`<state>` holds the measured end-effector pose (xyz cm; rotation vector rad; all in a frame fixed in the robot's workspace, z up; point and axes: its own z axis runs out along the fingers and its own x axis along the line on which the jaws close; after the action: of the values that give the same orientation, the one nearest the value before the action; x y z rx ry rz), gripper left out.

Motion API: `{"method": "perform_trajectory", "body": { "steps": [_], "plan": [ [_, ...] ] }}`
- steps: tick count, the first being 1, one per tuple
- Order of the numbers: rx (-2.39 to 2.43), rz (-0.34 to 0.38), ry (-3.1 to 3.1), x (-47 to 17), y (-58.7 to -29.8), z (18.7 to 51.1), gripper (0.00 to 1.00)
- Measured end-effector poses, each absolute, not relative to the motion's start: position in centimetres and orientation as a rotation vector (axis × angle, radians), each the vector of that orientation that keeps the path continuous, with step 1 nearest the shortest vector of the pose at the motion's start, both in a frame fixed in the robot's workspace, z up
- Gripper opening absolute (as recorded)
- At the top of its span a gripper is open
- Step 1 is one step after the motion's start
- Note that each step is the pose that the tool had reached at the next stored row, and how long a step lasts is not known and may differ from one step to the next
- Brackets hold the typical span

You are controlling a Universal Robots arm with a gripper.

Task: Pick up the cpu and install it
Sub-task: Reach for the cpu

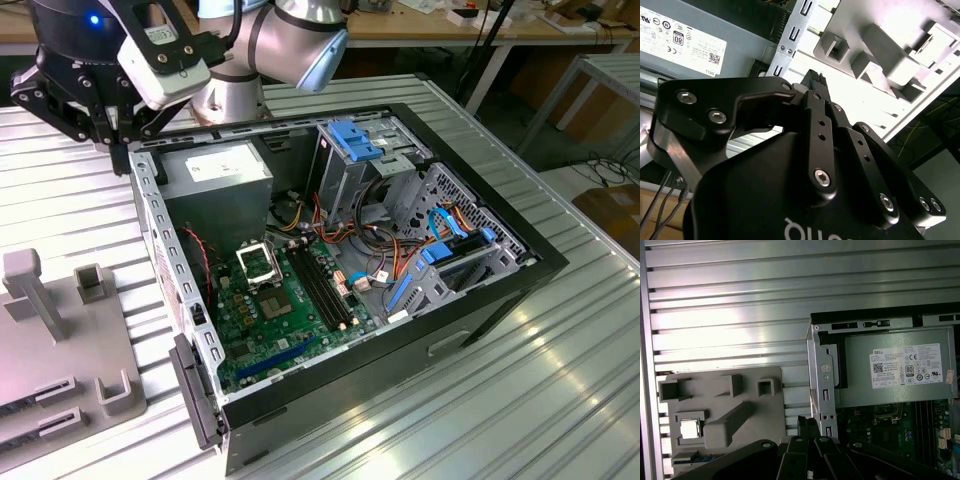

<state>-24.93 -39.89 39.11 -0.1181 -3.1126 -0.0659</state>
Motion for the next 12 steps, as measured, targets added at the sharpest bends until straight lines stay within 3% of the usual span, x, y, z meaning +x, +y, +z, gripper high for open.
{"method": "perform_trajectory", "body": {
  "steps": [12],
  "plan": [
    [-0.118,-0.066,-3.111,-25.27,-39.88,39.11,0.11]
  ]
}}
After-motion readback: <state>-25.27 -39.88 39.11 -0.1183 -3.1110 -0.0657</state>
